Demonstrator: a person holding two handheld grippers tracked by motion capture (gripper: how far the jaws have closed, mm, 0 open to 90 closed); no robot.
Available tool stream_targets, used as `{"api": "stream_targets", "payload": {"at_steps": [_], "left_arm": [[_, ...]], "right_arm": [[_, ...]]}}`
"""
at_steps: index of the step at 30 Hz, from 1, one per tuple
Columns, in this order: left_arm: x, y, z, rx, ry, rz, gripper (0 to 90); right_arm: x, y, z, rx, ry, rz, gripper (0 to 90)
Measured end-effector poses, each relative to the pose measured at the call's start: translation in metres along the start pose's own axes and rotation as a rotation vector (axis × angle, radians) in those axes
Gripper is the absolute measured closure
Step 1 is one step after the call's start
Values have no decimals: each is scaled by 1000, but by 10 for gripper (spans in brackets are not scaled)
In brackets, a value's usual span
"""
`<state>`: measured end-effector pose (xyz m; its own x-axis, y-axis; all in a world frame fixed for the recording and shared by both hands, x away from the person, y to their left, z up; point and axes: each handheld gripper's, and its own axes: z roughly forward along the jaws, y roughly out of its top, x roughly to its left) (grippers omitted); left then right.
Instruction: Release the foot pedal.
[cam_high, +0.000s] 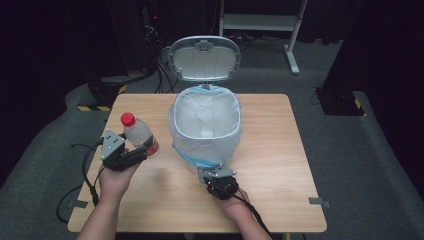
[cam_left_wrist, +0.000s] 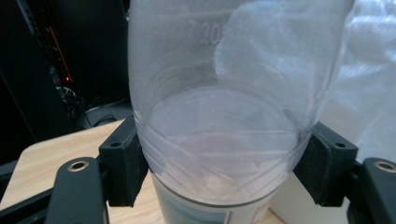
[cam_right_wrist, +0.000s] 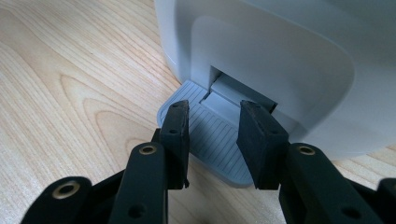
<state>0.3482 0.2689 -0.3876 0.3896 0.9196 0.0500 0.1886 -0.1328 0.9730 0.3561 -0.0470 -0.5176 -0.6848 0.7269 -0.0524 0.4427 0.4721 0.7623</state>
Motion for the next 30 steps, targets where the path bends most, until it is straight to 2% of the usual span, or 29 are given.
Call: {"api": "stream_targets", "payload": {"at_steps": [7, 14, 18, 30], "left_arm": [[-1, 17, -13, -85, -8, -22, 276], [-5, 37, -21, -166, -18, -16, 276], [-4, 49, -22, -198, -25, -28, 276], [-9, 80, -25, -277, -28, -10, 276]], "right_arm": [[0, 0, 0, 1, 1, 2, 635], [0, 0, 0, -1, 2, 1, 636], [0, 0, 0, 1, 0, 2, 636], [0, 0, 0, -1, -2, 4, 636]]}}
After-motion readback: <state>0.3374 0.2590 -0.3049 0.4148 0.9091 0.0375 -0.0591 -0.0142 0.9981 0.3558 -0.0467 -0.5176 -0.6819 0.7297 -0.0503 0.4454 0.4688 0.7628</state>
